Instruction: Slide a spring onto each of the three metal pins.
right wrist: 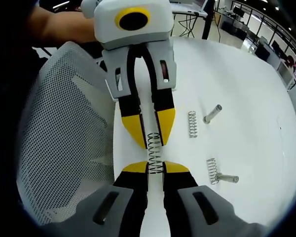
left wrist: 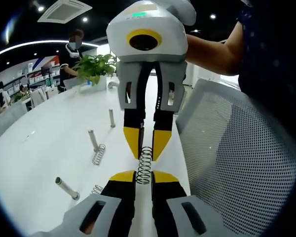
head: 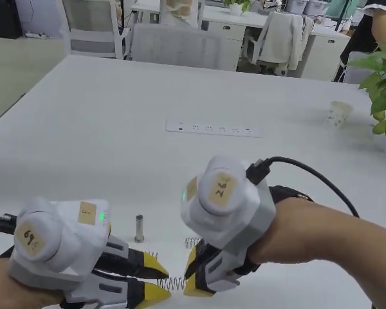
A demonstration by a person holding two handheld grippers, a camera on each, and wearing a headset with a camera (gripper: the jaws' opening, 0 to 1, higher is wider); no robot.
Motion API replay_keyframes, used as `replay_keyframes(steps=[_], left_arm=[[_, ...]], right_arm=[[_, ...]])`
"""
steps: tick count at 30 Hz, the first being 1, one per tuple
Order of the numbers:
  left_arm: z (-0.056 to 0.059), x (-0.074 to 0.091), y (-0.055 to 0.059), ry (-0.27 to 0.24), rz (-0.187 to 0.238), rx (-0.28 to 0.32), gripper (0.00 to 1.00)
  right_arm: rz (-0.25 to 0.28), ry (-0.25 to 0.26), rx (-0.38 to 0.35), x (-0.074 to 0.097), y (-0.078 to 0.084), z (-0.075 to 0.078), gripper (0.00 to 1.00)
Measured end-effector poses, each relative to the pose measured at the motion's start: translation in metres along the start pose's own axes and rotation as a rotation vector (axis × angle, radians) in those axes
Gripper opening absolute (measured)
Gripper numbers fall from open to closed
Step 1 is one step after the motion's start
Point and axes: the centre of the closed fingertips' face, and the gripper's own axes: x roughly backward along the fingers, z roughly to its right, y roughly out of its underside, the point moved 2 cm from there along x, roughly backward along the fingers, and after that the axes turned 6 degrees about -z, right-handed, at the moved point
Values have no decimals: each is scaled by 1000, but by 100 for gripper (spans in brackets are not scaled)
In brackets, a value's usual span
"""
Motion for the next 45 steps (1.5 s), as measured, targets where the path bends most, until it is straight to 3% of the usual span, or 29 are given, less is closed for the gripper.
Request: replay_keyframes(steps=[15, 23, 45], left_arm=[[3, -7, 1, 27, -18, -22, 2], [3, -5, -1, 25, -9, -6, 1], [5, 0, -12, 14, 27, -10, 1]], right_arm=[[7, -6, -3, 1, 6, -2, 9], [44, -4, -25, 2, 5, -1, 10], [54, -17, -48, -5, 13, -3, 9]])
